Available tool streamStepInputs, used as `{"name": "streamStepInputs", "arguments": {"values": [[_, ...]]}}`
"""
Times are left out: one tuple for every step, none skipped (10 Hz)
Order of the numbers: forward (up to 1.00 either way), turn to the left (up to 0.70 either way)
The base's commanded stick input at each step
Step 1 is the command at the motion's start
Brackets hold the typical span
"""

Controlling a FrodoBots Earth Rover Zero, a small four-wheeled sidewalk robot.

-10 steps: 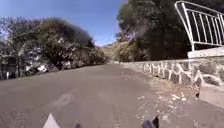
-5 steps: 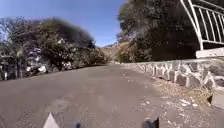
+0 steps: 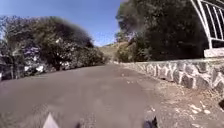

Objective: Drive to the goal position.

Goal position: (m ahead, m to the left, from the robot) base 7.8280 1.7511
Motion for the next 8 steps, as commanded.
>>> {"name": "streamStepInputs", "arguments": {"values": [[0.50, 0.00], [0.50, 0.00], [0.50, 0.00], [0.50, 0.00], [0.50, 0.00], [0.50, 0.00], [0.50, 0.00], [0.50, 0.00]]}}
